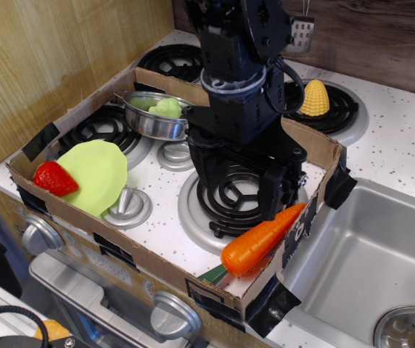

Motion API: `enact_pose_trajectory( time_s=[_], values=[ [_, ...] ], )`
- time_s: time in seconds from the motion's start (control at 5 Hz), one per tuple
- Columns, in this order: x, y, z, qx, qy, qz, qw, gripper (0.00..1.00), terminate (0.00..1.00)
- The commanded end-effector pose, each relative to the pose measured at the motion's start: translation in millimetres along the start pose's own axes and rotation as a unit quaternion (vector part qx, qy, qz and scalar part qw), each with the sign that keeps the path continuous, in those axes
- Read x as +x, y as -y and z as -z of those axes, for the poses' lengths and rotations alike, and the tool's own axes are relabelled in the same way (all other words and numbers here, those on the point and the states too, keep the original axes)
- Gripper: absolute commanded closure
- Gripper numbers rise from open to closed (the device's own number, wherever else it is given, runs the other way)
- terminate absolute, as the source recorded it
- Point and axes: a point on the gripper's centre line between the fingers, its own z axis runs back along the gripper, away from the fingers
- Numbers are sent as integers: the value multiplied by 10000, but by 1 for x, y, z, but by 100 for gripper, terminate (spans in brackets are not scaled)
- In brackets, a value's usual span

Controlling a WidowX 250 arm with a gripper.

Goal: Take broccoli out of pan

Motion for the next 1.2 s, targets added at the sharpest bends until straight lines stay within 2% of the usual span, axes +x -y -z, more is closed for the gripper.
enact_pose_trajectory(
  time_s=[0.0, 0.2, 0.4, 0.8, 1.0],
  values=[
    [0, 0, 0, 0, 0, 0, 10000, 0, 0],
    [15, -24, -22, 367, 370, -224, 9984, 0, 0],
    [39, -45, -37, 576, 542, -221, 9966, 0, 0],
    [91, -92, -54, 526, 761, 244, 9954, 0, 0],
    [107, -119, -49, 741, 963, 335, 9920, 0, 0]
  ],
)
